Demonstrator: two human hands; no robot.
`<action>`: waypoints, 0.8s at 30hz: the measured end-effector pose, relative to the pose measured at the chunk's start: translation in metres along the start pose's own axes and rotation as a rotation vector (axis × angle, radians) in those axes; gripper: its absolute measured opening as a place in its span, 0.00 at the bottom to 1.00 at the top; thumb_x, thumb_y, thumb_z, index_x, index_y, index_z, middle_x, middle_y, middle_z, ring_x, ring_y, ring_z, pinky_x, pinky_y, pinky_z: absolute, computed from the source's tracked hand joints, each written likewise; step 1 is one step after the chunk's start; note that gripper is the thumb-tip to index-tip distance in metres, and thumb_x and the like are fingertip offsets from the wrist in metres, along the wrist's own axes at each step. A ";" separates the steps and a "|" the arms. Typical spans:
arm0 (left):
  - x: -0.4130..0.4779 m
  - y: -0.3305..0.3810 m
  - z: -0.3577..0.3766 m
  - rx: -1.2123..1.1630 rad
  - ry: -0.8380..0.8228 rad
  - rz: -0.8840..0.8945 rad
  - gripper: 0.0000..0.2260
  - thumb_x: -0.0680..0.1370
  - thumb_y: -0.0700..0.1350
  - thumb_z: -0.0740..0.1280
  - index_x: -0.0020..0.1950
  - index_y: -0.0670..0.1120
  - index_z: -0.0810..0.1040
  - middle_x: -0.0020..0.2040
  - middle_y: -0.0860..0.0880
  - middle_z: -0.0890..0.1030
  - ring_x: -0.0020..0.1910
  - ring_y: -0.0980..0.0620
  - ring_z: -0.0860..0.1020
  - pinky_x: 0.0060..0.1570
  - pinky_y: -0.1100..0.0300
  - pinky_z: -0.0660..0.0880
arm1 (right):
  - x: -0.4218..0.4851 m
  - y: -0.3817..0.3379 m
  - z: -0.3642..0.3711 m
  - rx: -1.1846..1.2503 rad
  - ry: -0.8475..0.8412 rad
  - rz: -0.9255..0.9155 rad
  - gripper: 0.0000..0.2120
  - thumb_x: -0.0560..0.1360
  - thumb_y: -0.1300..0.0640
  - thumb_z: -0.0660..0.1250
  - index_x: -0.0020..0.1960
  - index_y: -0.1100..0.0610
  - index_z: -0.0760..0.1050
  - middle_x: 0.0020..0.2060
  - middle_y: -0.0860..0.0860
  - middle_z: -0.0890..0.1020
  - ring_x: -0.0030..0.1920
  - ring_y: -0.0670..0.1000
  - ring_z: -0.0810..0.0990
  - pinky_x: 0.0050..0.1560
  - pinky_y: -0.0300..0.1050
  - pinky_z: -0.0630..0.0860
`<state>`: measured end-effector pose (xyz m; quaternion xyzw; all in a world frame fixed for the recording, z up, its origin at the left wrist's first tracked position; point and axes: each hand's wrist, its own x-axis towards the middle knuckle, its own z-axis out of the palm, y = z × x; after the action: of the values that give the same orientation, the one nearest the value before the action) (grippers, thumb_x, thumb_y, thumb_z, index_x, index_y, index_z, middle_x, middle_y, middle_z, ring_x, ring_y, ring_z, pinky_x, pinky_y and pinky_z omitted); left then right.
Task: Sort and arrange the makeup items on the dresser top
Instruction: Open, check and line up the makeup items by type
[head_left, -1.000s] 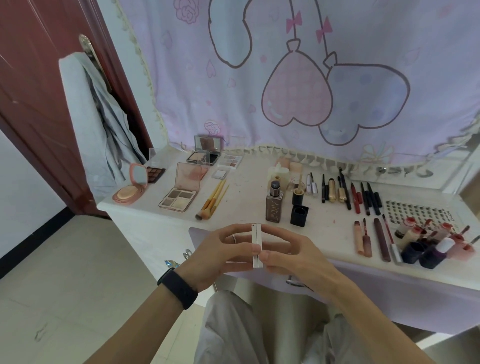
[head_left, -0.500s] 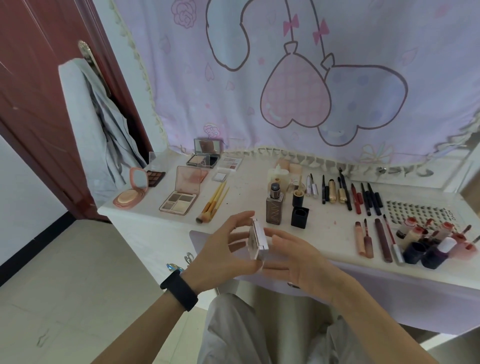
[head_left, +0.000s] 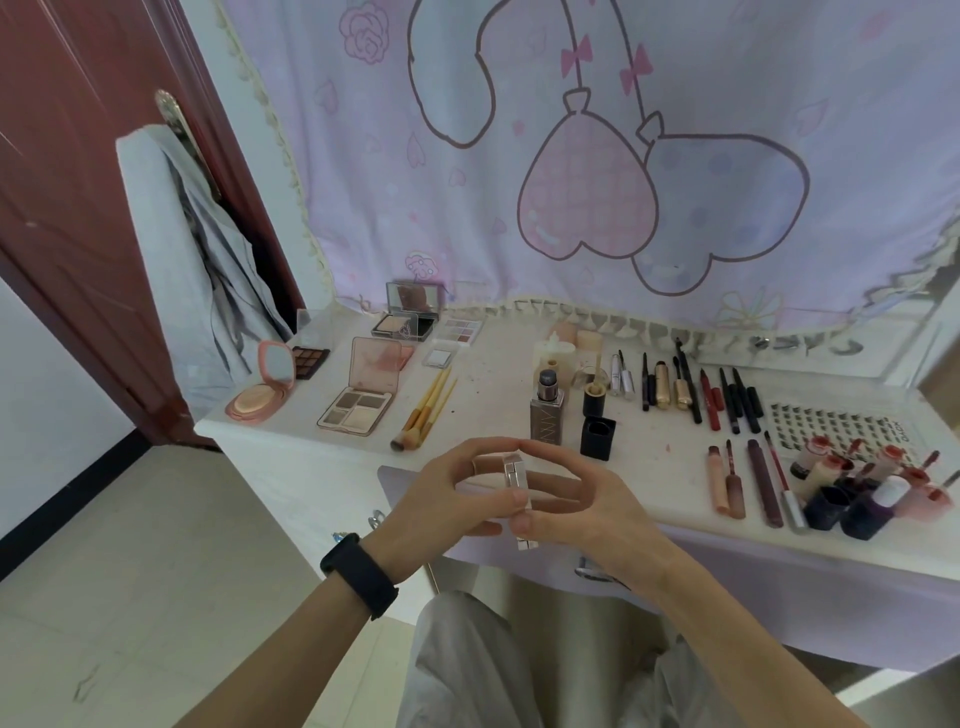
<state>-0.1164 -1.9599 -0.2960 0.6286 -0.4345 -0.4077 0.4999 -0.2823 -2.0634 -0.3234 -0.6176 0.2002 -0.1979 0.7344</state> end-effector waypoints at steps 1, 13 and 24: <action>0.000 -0.001 0.000 0.001 0.012 0.020 0.22 0.66 0.55 0.76 0.59 0.64 0.79 0.57 0.55 0.83 0.56 0.52 0.82 0.45 0.56 0.82 | -0.001 0.000 0.000 0.005 0.005 -0.004 0.36 0.67 0.63 0.81 0.70 0.44 0.74 0.60 0.51 0.85 0.59 0.55 0.84 0.58 0.50 0.82; -0.007 -0.013 0.000 0.108 0.014 0.156 0.34 0.65 0.53 0.80 0.66 0.67 0.70 0.63 0.62 0.79 0.53 0.53 0.84 0.51 0.61 0.80 | -0.007 0.000 0.001 0.057 -0.046 0.052 0.33 0.73 0.64 0.76 0.73 0.47 0.69 0.65 0.50 0.81 0.64 0.51 0.80 0.66 0.48 0.76; -0.004 -0.004 0.001 0.293 -0.087 0.157 0.31 0.66 0.55 0.76 0.65 0.71 0.69 0.63 0.67 0.76 0.60 0.63 0.77 0.55 0.61 0.78 | 0.009 0.004 0.001 0.065 0.123 0.138 0.26 0.69 0.55 0.73 0.66 0.54 0.76 0.52 0.59 0.86 0.53 0.61 0.86 0.59 0.62 0.80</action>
<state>-0.1177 -1.9555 -0.3000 0.6408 -0.5580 -0.3265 0.4140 -0.2743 -2.0669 -0.3273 -0.5648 0.2807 -0.1907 0.7522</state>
